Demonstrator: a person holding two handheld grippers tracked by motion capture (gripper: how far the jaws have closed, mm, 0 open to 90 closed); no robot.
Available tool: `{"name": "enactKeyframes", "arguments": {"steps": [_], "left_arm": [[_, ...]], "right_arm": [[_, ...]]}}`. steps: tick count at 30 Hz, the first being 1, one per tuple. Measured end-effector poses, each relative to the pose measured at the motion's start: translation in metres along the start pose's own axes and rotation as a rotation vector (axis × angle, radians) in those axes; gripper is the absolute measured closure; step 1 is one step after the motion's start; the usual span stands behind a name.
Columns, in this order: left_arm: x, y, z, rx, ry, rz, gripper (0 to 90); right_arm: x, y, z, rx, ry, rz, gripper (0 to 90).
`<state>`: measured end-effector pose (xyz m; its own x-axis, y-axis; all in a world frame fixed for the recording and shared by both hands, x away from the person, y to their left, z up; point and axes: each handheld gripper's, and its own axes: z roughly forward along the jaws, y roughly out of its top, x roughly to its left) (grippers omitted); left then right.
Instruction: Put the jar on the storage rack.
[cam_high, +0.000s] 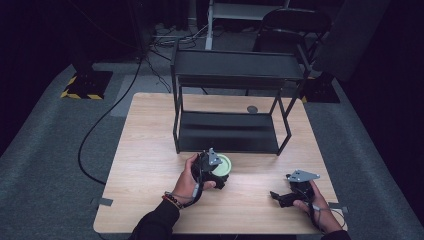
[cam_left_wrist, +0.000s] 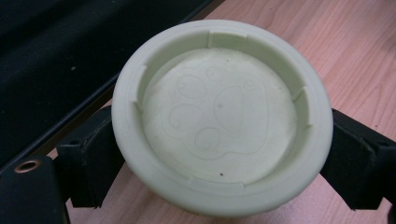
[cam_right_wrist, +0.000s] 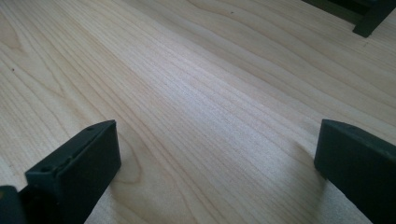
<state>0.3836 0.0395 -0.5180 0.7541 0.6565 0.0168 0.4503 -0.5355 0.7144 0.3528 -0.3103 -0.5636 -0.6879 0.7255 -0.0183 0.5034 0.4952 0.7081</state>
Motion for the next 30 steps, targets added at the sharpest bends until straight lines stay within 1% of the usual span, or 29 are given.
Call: {"name": "enactKeyframes", "arguments": {"steps": [14,18,28,30], "left_arm": [[0.004,0.004,0.000,-0.009,0.000,-0.013,10.5],[0.005,0.005,0.001,-0.003,0.004,-0.011,10.5],[0.010,0.009,0.004,-0.016,0.011,-0.039,10.5],[0.011,0.010,0.004,-0.019,0.012,-0.039,10.5]], "right_arm": [[0.000,0.000,0.000,0.000,-0.001,0.003,0.2],[0.000,0.000,0.000,0.000,-0.002,0.003,0.2],[0.000,0.000,0.000,0.000,-0.002,0.003,0.2],[0.000,0.000,0.000,0.000,-0.002,0.003,0.2]]}}
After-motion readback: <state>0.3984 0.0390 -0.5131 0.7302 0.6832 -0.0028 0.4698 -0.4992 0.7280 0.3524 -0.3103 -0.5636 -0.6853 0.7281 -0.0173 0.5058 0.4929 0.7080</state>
